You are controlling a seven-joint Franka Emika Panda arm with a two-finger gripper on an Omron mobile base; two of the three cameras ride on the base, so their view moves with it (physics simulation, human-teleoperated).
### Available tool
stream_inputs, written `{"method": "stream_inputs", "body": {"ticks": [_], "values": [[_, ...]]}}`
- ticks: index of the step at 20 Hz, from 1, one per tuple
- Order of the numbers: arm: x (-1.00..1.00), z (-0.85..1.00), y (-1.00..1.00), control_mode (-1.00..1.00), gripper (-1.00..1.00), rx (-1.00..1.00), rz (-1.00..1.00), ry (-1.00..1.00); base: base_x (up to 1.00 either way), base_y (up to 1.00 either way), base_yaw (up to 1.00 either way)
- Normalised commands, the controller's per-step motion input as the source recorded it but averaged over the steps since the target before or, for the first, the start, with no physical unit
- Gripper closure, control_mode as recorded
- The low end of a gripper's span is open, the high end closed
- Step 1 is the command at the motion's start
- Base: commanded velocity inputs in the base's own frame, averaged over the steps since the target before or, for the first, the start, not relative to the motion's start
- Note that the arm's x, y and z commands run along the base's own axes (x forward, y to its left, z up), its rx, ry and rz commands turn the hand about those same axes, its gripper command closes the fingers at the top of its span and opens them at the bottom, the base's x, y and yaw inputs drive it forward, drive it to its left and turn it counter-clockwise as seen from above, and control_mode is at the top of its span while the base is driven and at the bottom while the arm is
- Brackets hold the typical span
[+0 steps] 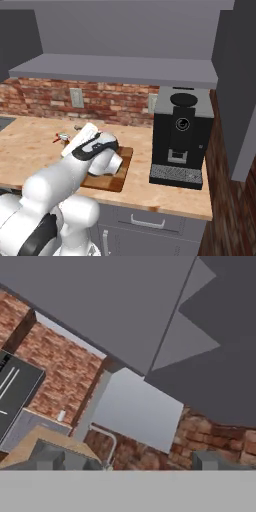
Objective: Grab the spray bottle from the cabinet, then place it next to the cutting board for sanitizing. Then grab the dish brush from the countertop next to the sink and place it next to the cutting board.
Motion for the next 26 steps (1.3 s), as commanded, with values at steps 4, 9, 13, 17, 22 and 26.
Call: {"method": "stream_inputs", "body": {"ticks": [4,9,13,17,22,26], "values": [[-0.55,1.0,-0.15,-1.0,-1.0,-0.01,-0.12,-0.01,0.0,0.0,0.0],[-0.86,1.0,-0.21,-1.0,-1.0,-0.03,-0.09,0.16,0.0,0.0,0.0],[-0.71,1.0,-0.26,-1.0,-1.0,-0.04,-0.12,0.4,0.0,0.0,0.0],[-0.4,0.96,-0.33,-1.0,-1.0,-0.08,-0.18,0.67,0.0,0.0,0.0],[-0.39,0.56,-0.4,-1.0,-1.0,-0.06,-0.23,0.75,0.0,0.0,0.0],[-0.4,-0.02,-0.15,-1.0,-1.0,-0.18,-0.26,0.55,0.0,0.0,0.0]]}}
